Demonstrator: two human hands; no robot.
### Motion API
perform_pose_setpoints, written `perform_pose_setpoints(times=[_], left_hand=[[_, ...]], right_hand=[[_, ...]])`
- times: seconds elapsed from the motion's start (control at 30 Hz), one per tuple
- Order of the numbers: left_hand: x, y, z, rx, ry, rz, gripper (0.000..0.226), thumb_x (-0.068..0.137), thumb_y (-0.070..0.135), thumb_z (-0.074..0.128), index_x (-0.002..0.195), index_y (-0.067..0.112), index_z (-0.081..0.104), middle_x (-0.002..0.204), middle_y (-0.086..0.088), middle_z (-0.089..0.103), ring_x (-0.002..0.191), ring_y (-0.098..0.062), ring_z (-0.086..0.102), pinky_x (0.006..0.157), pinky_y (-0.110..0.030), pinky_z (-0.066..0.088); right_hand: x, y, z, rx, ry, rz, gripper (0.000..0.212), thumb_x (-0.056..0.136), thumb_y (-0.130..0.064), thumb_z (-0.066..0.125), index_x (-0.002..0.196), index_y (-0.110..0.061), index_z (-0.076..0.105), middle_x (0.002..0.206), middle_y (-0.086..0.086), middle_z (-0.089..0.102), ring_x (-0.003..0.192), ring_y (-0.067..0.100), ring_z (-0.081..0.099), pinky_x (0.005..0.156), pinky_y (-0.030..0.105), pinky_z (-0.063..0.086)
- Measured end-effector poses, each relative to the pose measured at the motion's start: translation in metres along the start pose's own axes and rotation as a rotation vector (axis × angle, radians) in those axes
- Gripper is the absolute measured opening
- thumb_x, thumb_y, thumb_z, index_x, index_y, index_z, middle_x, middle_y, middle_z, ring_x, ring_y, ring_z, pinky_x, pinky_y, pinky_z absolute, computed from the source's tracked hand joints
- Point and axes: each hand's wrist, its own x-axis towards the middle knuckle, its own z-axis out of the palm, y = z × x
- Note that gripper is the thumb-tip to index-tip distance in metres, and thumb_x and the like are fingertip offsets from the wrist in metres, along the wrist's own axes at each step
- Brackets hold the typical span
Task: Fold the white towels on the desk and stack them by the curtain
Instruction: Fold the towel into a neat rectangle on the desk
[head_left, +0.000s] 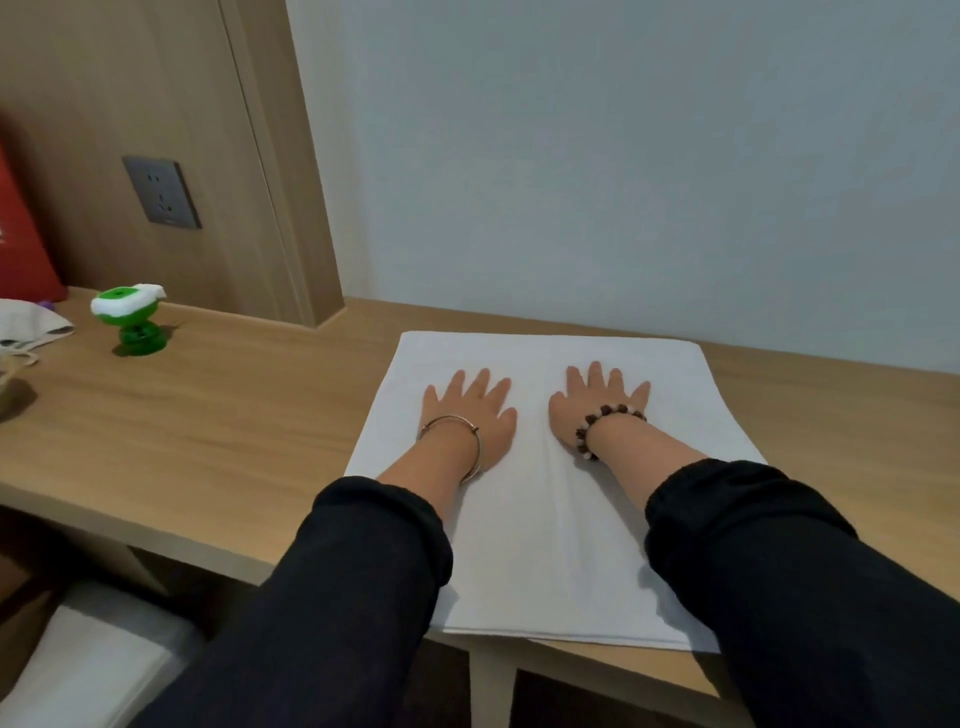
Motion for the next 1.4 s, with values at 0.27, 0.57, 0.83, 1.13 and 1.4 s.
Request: perform_pose_setpoints(times=[0.27, 0.57, 0.83, 1.13, 1.4], left_hand=[[0.001, -0.002, 0.006, -0.012, 0.053, 0.016, 0.055, 0.097, 0.045, 0.010, 0.150, 0.037, -0.002, 0.159, 0.010, -0.008, 0.147, -0.019, -0.008, 0.116, -0.050, -0.002], [0.003, -0.001, 0.007, -0.010, 0.062, 0.007, 0.056, 0.097, 0.046, 0.011, 0.151, 0.036, 0.000, 0.160, 0.010, -0.006, 0.147, -0.019, -0.007, 0.116, -0.050, -0.001], [0.005, 0.001, 0.003, 0.002, -0.005, -0.043, 0.057, 0.097, 0.048, 0.011, 0.151, 0.035, -0.005, 0.159, 0.009, -0.012, 0.146, -0.018, -0.011, 0.114, -0.053, -0.004], [0.062, 0.010, -0.016, 0.008, -0.052, 0.017, 0.052, 0.101, 0.038, 0.011, 0.151, 0.035, -0.004, 0.159, 0.010, -0.011, 0.146, -0.022, -0.011, 0.114, -0.056, -0.003], [0.080, -0.079, -0.014, -0.021, 0.037, -0.167, 0.062, 0.098, 0.048, 0.016, 0.153, 0.022, 0.005, 0.160, 0.006, -0.002, 0.147, -0.017, -0.002, 0.117, -0.048, 0.006]], right_hand=[[0.049, 0.059, -0.011, 0.039, 0.011, -0.072, 0.058, 0.098, -0.049, 0.013, 0.152, -0.030, 0.008, 0.161, -0.003, 0.000, 0.147, 0.021, 0.003, 0.115, 0.053, 0.005], [0.056, 0.035, -0.025, -0.010, 0.014, 0.097, 0.062, 0.099, -0.045, 0.011, 0.153, -0.017, 0.000, 0.160, 0.007, -0.007, 0.147, 0.028, -0.005, 0.115, 0.055, -0.003], [0.033, 0.007, -0.001, 0.091, 0.043, -0.037, 0.058, 0.098, -0.047, 0.012, 0.153, -0.028, 0.006, 0.161, -0.001, -0.006, 0.147, 0.022, -0.004, 0.116, 0.053, -0.003], [0.037, 0.005, 0.003, 0.106, 0.053, -0.036, 0.057, 0.099, -0.044, 0.011, 0.153, -0.028, 0.003, 0.161, -0.001, -0.007, 0.147, 0.021, -0.005, 0.117, 0.052, -0.001], [0.040, 0.007, 0.006, 0.110, 0.082, -0.048, 0.059, 0.097, -0.045, 0.013, 0.153, -0.028, 0.007, 0.161, -0.001, -0.004, 0.147, 0.022, -0.003, 0.117, 0.052, 0.001]])
